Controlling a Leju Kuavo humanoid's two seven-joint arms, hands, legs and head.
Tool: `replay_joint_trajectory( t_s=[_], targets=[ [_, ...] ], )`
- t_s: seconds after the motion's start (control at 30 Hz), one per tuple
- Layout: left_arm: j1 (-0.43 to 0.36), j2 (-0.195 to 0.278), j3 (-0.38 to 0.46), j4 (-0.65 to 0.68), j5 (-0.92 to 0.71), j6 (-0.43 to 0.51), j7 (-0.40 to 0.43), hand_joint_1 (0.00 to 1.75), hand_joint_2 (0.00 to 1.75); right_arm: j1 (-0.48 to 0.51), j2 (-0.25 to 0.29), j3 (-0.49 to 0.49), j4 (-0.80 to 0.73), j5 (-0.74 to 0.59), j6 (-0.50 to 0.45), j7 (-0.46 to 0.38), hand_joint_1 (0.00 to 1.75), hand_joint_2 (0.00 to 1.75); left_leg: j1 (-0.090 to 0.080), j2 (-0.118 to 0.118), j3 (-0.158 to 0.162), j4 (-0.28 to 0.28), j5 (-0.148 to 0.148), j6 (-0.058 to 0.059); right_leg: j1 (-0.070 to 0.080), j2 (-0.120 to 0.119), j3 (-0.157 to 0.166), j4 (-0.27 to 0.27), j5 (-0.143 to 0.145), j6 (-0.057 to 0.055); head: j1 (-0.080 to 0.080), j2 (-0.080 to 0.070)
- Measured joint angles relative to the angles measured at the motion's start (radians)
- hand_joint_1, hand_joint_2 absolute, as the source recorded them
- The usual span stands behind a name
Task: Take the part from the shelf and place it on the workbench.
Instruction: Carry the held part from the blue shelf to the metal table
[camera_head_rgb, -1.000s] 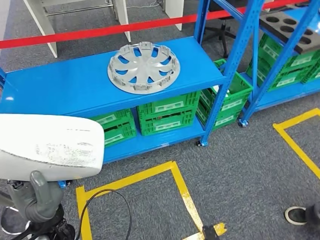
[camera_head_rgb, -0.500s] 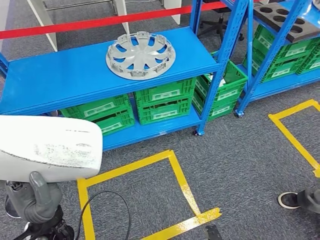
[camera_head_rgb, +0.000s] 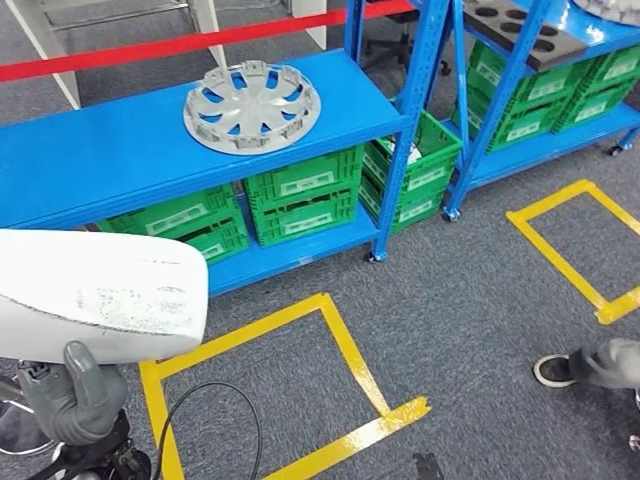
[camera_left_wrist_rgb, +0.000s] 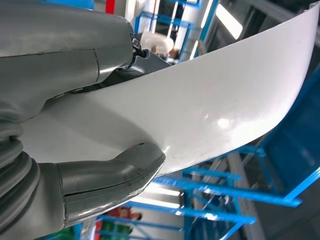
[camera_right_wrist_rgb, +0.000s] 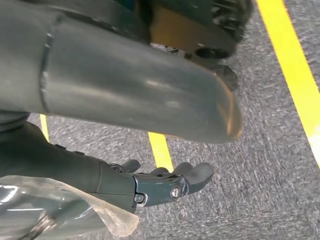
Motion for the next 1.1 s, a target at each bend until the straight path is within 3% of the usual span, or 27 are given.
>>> replay_joint_trajectory(
  t_s=[0.07, 0.13, 0.2, 0.27, 0.3, 0.33, 0.37, 0.43, 0.5, 0.53, 0.57, 0.6, 0.63, 0.67, 0.73, 0.8, 0.83, 0.9, 0.97, 1.03, 1.1],
  targets=[
    [-0.001, 0.001, -0.002, 0.000, -0.003, 0.004, 0.000, 1.75, 1.75, 0.001, 0.000, -0.005, 0.000, -0.006, 0.003, 0.003, 0.00, 0.00, -0.003, 0.015, -0.003, 0.006, -0.004, -0.005, -0.002, 0.019, -0.005, -0.002, 0.001, -0.012, 0.000, 0.000],
    [-0.002, 0.002, -0.004, 0.000, -0.004, 0.007, 0.000, 1.75, 1.75, 0.003, 0.000, -0.011, 0.000, -0.013, 0.007, 0.007, 0.00, 0.00, 0.004, -0.022, -0.013, 0.036, -0.034, -0.014, -0.005, 0.041, -0.008, -0.005, 0.007, -0.024, 0.000, 0.000],
    [0.000, 0.004, -0.004, 0.000, -0.005, 0.010, 0.000, 1.75, 1.75, 0.001, 0.000, -0.017, 0.000, -0.020, 0.012, 0.011, 0.00, 0.00, 0.012, -0.077, -0.057, 0.144, -0.100, -0.023, -0.007, 0.065, -0.014, -0.006, 0.014, -0.036, -0.002, 0.000],
    [0.002, 0.007, -0.004, 0.001, -0.007, 0.017, 0.000, 1.75, 1.75, -0.001, 0.001, -0.024, 0.000, -0.029, 0.017, 0.014, 0.00, 0.00, 0.014, -0.092, -0.110, 0.271, -0.150, -0.027, -0.007, 0.092, -0.019, -0.005, 0.019, -0.041, -0.002, 0.000],
    [0.002, 0.009, -0.004, 0.001, -0.010, 0.023, 0.000, 1.75, 1.75, -0.001, 0.001, -0.029, 0.000, -0.037, 0.019, 0.015, 0.00, 0.00, 0.014, -0.093, -0.121, 0.297, -0.149, -0.027, -0.007, 0.106, -0.021, -0.005, 0.020, -0.042, -0.002, 0.000],
    [0.002, 0.010, -0.004, 0.001, -0.014, 0.028, 0.000, 1.75, 1.75, 0.000, 0.001, -0.036, 0.000, -0.046, 0.022, 0.016, 0.00, 0.00, 0.015, -0.094, -0.115, 0.283, -0.127, -0.026, -0.007, 0.120, -0.021, -0.003, 0.022, -0.041, -0.002, 0.000],
    [0.002, 0.012, -0.004, 0.001, -0.018, 0.034, 0.000, 1.75, 1.75, 0.001, 0.001, -0.044, 0.000, -0.056, 0.024, 0.017, 0.00, 0.00, 0.016, -0.101, -0.093, 0.233, -0.090, -0.023, -0.007, 0.134, -0.021, -0.002, 0.023, -0.040, -0.002, 0.000],
    [0.003, 0.014, -0.004, -0.001, -0.025, 0.042, 0.000, 1.75, 1.75, 0.000, 0.002, -0.060, 0.000, -0.073, 0.028, 0.018, 0.00, 0.00, 0.020, -0.153, -0.037, 0.101, -0.021, -0.016, -0.006, 0.162, -0.025, 0.004, 0.026, -0.035, -0.002, 0.000],
    [0.009, 0.016, -0.003, -0.006, -0.029, 0.047, 0.000, 1.75, 1.75, -0.003, 0.004, -0.073, 0.000, -0.082, 0.031, 0.019, 0.00, 0.00, 0.022, -0.200, -0.013, 0.032, -0.004, -0.012, -0.009, 0.186, -0.040, 0.008, 0.033, -0.023, -0.002, 0.000],
    [0.012, 0.018, -0.003, -0.010, -0.031, 0.048, 0.000, 1.75, 1.75, -0.002, 0.005, -0.079, 0.000, -0.085, 0.031, 0.020, 0.00, 0.00, 0.021, -0.204, -0.014, 0.026, -0.005, -0.010, -0.011, 0.197, -0.048, 0.009, 0.039, -0.015, -0.002, 0.000],
    [0.014, 0.018, -0.003, -0.012, -0.032, 0.048, 0.000, 1.75, 1.75, 0.000, 0.005, -0.085, 0.000, -0.086, 0.032, 0.021, 0.00, 0.00, 0.021, -0.192, -0.015, 0.021, -0.003, -0.007, -0.014, 0.208, -0.058, 0.008, 0.044, -0.007, -0.003, 0.000],
    [0.014, 0.019, -0.004, -0.014, -0.034, 0.048, 0.000, 1.75, 1.75, 0.003, 0.005, -0.089, 0.000, -0.087, 0.032, 0.021, 0.00, 0.00, 0.022, -0.179, -0.016, 0.018, 0.002, -0.002, -0.014, 0.202, -0.066, 0.010, 0.043, 0.000, -0.002, 0.000],
    [0.015, 0.019, -0.005, -0.016, -0.035, 0.048, 0.000, 1.75, 1.75, 0.005, 0.005, -0.094, 0.000, -0.088, 0.032, 0.021, 0.00, 0.00, 0.024, -0.164, -0.017, 0.013, 0.008, 0.004, -0.013, 0.180, -0.078, 0.025, 0.032, 0.005, 0.000, 0.000],
    [0.017, 0.019, -0.005, -0.019, -0.036, 0.049, 0.000, 1.75, 1.75, 0.006, 0.005, -0.098, 0.000, -0.090, 0.033, 0.021, 0.00, 0.00, 0.026, -0.147, -0.018, 0.009, 0.013, 0.009, -0.011, 0.151, -0.097, 0.060, 0.008, 0.008, 0.004, 0.000],
    [0.025, 0.020, -0.006, -0.025, -0.037, 0.051, 0.000, 1.75, 1.75, 0.002, 0.006, -0.106, 0.000, -0.098, 0.035, 0.021, 0.00, 0.00, 0.024, -0.111, -0.023, 0.008, 0.017, 0.014, -0.011, 0.096, -0.149, 0.184, -0.062, 0.015, 0.011, 0.000],
    [0.034, 0.021, -0.006, -0.029, -0.037, 0.052, 0.000, 1.75, 1.75, 0.002, 0.006, -0.117, 0.000, -0.115, 0.042, 0.014, 0.00, 0.00, 0.023, -0.074, -0.026, 0.008, 0.018, 0.014, -0.014, 0.082, -0.183, 0.284, -0.100, 0.022, 0.012, 0.000],
    [0.037, 0.021, -0.006, -0.030, -0.037, 0.053, 0.000, 1.75, 1.75, 0.004, 0.006, -0.125, 0.000, -0.127, 0.047, 0.009, 0.00, 0.00, 0.023, -0.059, -0.027, 0.008, 0.019, 0.013, -0.016, 0.079, -0.174, 0.283, -0.094, 0.025, 0.012, 0.000],
    [0.043, 0.022, -0.006, -0.032, -0.041, 0.055, 0.000, 1.75, 1.75, 0.007, 0.009, -0.145, 0.000, -0.155, 0.058, -0.001, 0.00, 0.00, 0.023, -0.033, -0.027, 0.009, 0.019, 0.010, -0.019, 0.057, -0.095, 0.169, -0.043, 0.026, 0.012, 0.000],
    [0.047, 0.023, -0.006, -0.041, -0.055, 0.064, 0.000, 1.75, 1.75, 0.003, 0.019, -0.167, -0.001, -0.177, 0.069, -0.002, 0.00, 0.00, 0.018, -0.012, -0.027, 0.012, 0.017, 0.001, -0.014, 0.014, -0.011, 0.034, -0.009, 0.019, 0.012, 0.000],
    [0.049, 0.026, -0.007, -0.054, -0.071, 0.076, 0.000, 1.75, 1.75, 0.001, 0.030, -0.184, -0.001, -0.188, 0.074, 0.005, 0.00, 0.00, 0.013, 0.004, -0.027, 0.014, 0.018, -0.010, -0.009, 0.000, 0.012, -0.009, -0.006, 0.006, 0.011, 0.000],
    [0.048, 0.028, -0.008, -0.063, -0.080, 0.086, 0.000, 1.75, 1.75, 0.004, 0.036, -0.198, -0.001, -0.191, 0.075, 0.010, 0.00, 0.00, 0.015, 0.012, -0.025, 0.015, 0.015, -0.021, -0.010, 0.022, 0.005, -0.009, 0.001, -0.007, 0.008, 0.000]
  ],
)
